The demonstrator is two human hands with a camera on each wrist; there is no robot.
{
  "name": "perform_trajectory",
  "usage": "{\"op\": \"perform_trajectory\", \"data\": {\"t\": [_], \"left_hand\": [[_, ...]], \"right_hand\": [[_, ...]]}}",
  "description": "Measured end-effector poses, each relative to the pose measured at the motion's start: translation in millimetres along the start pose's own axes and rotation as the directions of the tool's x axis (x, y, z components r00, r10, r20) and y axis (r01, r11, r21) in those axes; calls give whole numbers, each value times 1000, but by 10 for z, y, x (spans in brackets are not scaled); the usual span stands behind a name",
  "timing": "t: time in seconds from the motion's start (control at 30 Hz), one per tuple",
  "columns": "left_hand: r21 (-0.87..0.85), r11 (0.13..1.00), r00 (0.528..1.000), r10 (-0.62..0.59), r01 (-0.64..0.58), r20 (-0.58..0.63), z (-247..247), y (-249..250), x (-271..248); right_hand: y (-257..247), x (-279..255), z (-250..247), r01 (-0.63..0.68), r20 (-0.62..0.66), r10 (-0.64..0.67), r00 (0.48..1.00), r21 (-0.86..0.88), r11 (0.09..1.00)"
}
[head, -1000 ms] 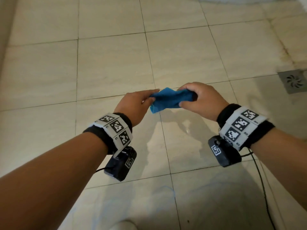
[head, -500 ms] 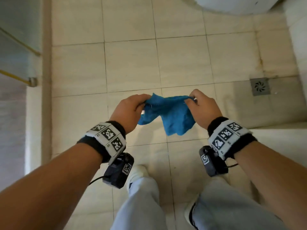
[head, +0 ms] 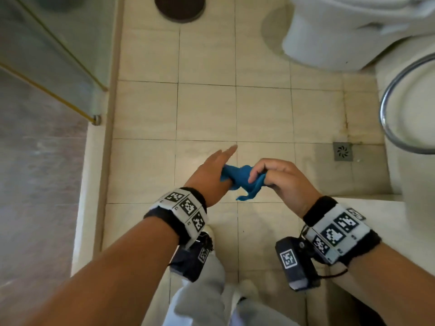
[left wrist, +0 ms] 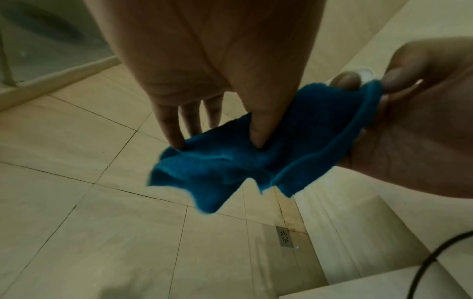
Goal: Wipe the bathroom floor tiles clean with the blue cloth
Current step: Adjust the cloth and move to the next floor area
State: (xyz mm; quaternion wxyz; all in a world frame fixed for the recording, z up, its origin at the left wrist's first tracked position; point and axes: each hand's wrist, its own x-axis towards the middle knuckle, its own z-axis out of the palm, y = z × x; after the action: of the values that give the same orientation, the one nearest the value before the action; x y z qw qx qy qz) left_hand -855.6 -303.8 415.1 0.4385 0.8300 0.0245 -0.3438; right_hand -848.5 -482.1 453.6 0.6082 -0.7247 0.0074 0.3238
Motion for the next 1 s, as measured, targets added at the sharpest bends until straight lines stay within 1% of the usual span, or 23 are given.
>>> {"op": "perform_trajectory", "data": {"t": [0.07, 0.13, 0.17, 0.2, 0.27, 0.33, 0.4, 0.47, 0.53, 0.63, 0.7, 0.77, 0.8, 0.87, 0.93, 1.0], "left_hand": [[96, 995, 999, -33, 30, 32, 2, 10, -40], [126, 991, 998, -56, 54, 14, 31, -65, -127], [97, 993, 998, -68, 70, -18, 42, -107, -199], [62, 995, 995, -78, 81, -56, 57, -147, -276], [14, 996, 989, -85, 88, -124, 113, -187, -432], [-48, 996, 986, -83, 77, -145, 197, -169, -595], [-120, 991, 984, -78, 59, -161, 292, -128, -769], [-181, 982, 981, -82, 49, -178, 396, -113, -939], [-234, 971, 979, -90, 46, -182, 505, -104, -1115], [-346, 937, 975, -110, 37, -192, 639, -120, -1390], [-403, 915, 973, -116, 26, -202, 693, -180, -1557], [-443, 896, 968, -131, 24, -214, 734, -293, -1682], [-457, 889, 962, -152, 34, -225, 754, -360, -1736], [-449, 890, 936, -215, 71, -278, 789, -499, -1841], [-452, 890, 918, -233, 67, -322, 821, -632, -1959], [-413, 908, 936, -200, 66, -290, 854, -750, -2076]], "right_hand": [[-43, -50, -2, 34, 28, -35, 999, 21, 999], [-12, -123, -40, 57, -13, -57, 998, -10, 998], [35, -160, -60, 61, -52, -65, 997, -76, 995], [99, -193, -71, 56, -90, -73, 993, -183, 982], [254, -264, -72, 12, -122, -71, 990, -427, 904], [391, -365, -27, -11, -72, -39, 997, -583, 813], [468, -481, 57, 1, -24, -23, 999, -661, 750], [464, -592, 182, 27, -17, -52, 999, -667, 745], [447, -718, 358, 66, 39, -54, 998, -646, 760], [494, -895, 646, 78, 112, -18, 993, -553, 830], [545, -988, 800, 57, 122, 3, 992, -484, 873], [589, -1040, 910, 31, 105, 18, 994, -439, 898], [606, -1061, 953, 25, 91, 16, 996, -431, 902], [649, -1096, 1031, 23, 75, 10, 997, -435, 900], [686, -1141, 1133, 21, 92, 21, 996, -435, 900], [723, -1190, 1277, 20, 135, 39, 990, -413, 910]]}}
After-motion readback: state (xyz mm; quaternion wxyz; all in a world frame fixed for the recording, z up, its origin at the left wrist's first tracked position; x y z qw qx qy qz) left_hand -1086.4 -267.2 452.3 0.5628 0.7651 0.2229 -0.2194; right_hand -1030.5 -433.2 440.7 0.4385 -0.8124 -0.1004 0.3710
